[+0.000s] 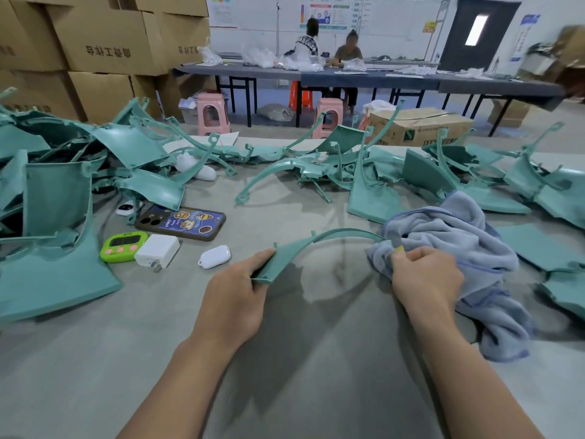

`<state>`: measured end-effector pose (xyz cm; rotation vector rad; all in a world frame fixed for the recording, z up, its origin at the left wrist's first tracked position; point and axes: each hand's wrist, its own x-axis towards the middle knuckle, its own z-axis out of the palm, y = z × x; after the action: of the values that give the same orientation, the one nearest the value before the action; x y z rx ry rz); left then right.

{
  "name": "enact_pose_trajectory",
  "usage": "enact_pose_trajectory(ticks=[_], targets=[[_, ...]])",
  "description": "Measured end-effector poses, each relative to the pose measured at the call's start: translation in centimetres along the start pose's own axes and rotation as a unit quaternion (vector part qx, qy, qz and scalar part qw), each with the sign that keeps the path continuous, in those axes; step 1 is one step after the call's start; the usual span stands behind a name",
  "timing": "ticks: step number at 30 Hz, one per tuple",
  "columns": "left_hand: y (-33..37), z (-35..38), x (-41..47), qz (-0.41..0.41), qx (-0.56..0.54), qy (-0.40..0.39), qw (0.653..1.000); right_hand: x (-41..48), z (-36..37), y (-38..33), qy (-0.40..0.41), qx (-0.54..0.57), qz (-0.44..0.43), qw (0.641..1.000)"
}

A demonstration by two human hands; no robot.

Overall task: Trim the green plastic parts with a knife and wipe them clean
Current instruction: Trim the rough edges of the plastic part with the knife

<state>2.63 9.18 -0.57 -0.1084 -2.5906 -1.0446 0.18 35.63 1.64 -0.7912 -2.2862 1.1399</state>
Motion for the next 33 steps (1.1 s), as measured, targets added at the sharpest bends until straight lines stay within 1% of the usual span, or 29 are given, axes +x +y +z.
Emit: enact_pose_trajectory(ticks=[2,4,6,10,11,13,14,16,17,19,22,24,26,28,29,31,33], targets=[[0.3,-0.2,-0.1,-0.011,-0.008,0.029,0.999,-0.7,0.4,-0.4,-0.005,0.047,-0.019,0.999],[0.6,-0.8,0.0,-0.034,-0.019,0.092,0.995,-1.7,0.7,-0.9,-0.022,0.121,-0.039,0.992],[0.9,-1.4,0.1,-0.088,-0.065,0.131,0.985,-2.4,0.7,-1.3,-0.047,0.180,-0.060,0.981],[1.2,-1.9,0.1,-0.174,-0.131,0.124,0.968,-3.2,1.0,-1.4,-0.105,0.241,-0.075,0.962],[1.3,-2.1,0.3,-0.204,-0.151,0.119,0.960,-3.5,1.1,-1.4,-0.122,0.240,-0.087,0.959],[1.5,-2.4,0.6,-0.263,-0.206,0.106,0.937,-4.4,1.6,-1.4,-0.154,0.199,-0.141,0.957],[1.6,-2.5,0.7,-0.292,-0.248,0.097,0.918,-4.9,1.8,-1.5,-0.169,0.173,-0.173,0.955],[2.1,-2.8,0.6,-0.341,-0.348,0.066,0.871,-5.6,2.2,-1.7,-0.178,0.118,-0.231,0.949],[2.3,-2.9,0.5,-0.356,-0.386,0.042,0.850,-5.8,2.3,-1.7,-0.173,0.093,-0.258,0.946],[2.7,-3.4,0.2,-0.370,-0.428,-0.008,0.824,-5.8,2.3,-1.9,-0.168,0.060,-0.289,0.940],[3.1,-3.9,-0.1,-0.377,-0.446,-0.065,0.809,-5.0,1.9,-1.6,-0.172,0.033,-0.310,0.934],[3.2,-4.0,-0.2,-0.376,-0.442,-0.085,0.810,-4.6,1.8,-1.3,-0.177,0.016,-0.309,0.934],[3.3,-4.1,-0.2,-0.372,-0.438,-0.098,0.812,-4.2,1.8,-1.2,-0.160,-0.010,-0.297,0.941],[3.2,-4.0,-0.1,-0.377,-0.443,-0.102,0.807,-3.2,1.6,-1.2,-0.107,-0.039,-0.263,0.958],[3.1,-4.0,-0.1,-0.380,-0.448,-0.101,0.803,-2.5,1.3,-1.1,-0.073,-0.048,-0.229,0.970],[2.7,-4.1,0.1,-0.389,-0.458,-0.094,0.794,-0.8,0.5,-0.8,-0.006,-0.037,-0.152,0.988],[2.2,-4.3,0.3,-0.398,-0.462,-0.092,0.788,0.1,-0.1,-0.4,0.043,-0.023,-0.114,0.992]])
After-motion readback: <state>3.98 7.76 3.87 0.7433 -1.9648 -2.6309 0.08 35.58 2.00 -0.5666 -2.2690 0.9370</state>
